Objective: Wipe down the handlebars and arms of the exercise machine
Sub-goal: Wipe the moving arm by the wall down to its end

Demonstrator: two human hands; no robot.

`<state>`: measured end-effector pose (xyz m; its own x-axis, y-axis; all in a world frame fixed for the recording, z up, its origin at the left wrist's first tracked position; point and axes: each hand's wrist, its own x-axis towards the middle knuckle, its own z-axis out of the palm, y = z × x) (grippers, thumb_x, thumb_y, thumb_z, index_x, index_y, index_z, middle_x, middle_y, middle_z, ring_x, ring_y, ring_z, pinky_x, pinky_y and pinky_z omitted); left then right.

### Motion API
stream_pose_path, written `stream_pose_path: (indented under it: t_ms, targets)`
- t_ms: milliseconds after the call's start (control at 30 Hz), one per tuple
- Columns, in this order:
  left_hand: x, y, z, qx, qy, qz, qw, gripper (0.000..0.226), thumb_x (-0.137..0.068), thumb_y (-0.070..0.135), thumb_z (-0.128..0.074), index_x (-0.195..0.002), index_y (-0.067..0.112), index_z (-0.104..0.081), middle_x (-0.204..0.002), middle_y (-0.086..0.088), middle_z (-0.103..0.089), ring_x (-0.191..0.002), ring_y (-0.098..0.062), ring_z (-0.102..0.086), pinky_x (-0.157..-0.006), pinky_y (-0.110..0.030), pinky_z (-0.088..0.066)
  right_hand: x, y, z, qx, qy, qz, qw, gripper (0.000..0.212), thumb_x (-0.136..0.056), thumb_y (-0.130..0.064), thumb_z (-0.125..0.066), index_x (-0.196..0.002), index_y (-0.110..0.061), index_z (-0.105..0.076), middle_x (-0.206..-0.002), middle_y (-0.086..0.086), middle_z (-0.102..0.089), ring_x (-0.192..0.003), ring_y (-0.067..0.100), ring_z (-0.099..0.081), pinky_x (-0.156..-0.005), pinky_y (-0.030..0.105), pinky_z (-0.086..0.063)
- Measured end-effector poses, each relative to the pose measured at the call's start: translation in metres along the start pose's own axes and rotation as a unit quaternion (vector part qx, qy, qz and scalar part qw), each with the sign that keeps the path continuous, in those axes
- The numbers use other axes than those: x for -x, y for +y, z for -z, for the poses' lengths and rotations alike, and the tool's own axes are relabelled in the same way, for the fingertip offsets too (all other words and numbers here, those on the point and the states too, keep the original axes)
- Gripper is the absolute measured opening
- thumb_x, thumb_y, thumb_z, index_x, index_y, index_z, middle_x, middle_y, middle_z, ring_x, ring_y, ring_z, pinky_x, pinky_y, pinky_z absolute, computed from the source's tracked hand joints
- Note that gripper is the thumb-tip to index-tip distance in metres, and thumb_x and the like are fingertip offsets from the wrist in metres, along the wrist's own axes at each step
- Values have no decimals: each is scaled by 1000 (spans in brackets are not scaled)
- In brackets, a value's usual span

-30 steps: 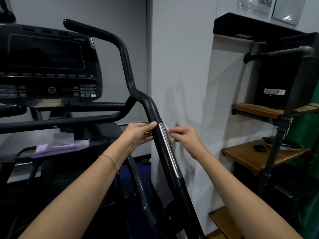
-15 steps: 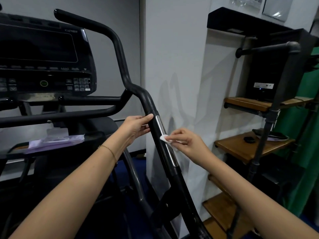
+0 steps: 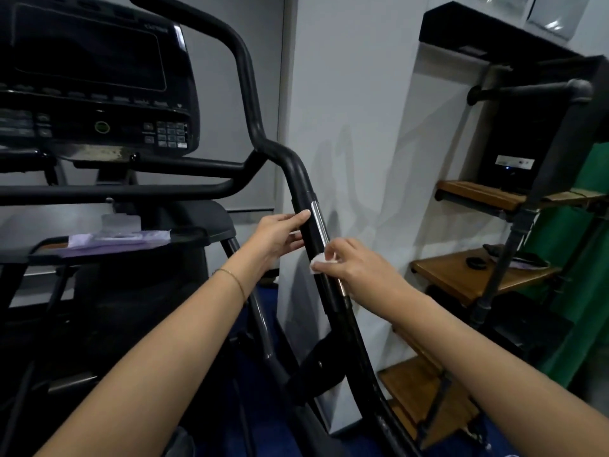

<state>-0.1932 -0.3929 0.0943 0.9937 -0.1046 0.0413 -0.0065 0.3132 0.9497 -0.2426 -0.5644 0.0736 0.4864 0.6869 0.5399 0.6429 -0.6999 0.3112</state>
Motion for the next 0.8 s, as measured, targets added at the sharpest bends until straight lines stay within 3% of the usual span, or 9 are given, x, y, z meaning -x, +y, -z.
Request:
stream_pose_path:
  t_ms: [133,233,367,467,600,733,800]
  targets:
    - [0,4,2,-9,-20,6,1000,30,-90,14,-61,-114,-4,-59,-90,-8,-68,-75,-16,-67,-71,-22,-58,40,-11,-1,-4,-45,73,996,42,-72,2,-42,-101,-18,-65,-93,6,-54,-81,20,-52,-50,26,-48]
    - [-1,4,4,-21,-26,6,999,32,-91,16,-61,-116,-4,-59,-92,-8,-69,-77,-16,-68,-71,-23,-58,50,-14,5,-5,-79,116,990,46,-74,-1,-32,-103,-19,-63,-95,3,-53,-86,17,-46,-55,23,-48]
    - [-3,5,4,-30,-34,7,999,33,-91,15,-60,-117,-5,-58,-95,-9,-68,-79,-17,-68,-73,-23,-58,20,-3,7,11,-55,73,996,43,-70,10,-54,-103,-16,-67,-94,8,-56,-83,21,-53,-50,32,-52]
    - [-4,4,5,-35,-34,4,999,34,-91,15,-60,-118,-5,-57,-92,-7,-68,-78,-16,-68,-75,-24,-58,35,-8,2,12,-56,82,995,42,-77,2,-39,-107,-14,-63,-94,5,-49,-86,17,-42,-50,27,-50]
    - [-6,3,6,-50,-32,-1,998,35,-91,18,-60,-118,-4,-57,-97,-9,-69,-85,-18,-68,-82,-28,-57,71,-18,6,8,-126,144,981,59,-65,3,-65,-120,-15,-51,-96,-1,-39,-86,14,-40,-56,20,-46]
    - [-7,3,6,-54,-31,-2,998,36,-91,18,-60,-120,-4,-56,-102,-11,-68,-87,-19,-69,-83,-28,-56,61,-11,8,17,-97,155,983,47,-74,-2,-62,-117,-17,-54,-93,0,-47,-82,14,-43,-57,21,-49]
    - [-8,2,7,-55,-36,-1,998,37,-91,18,-61,-120,-4,-56,-103,-11,-68,-86,-19,-69,-82,-28,-57,64,-15,4,5,-94,123,988,60,-65,2,-72,-119,-15,-52,-93,0,-45,-82,15,-45,-56,21,-48]
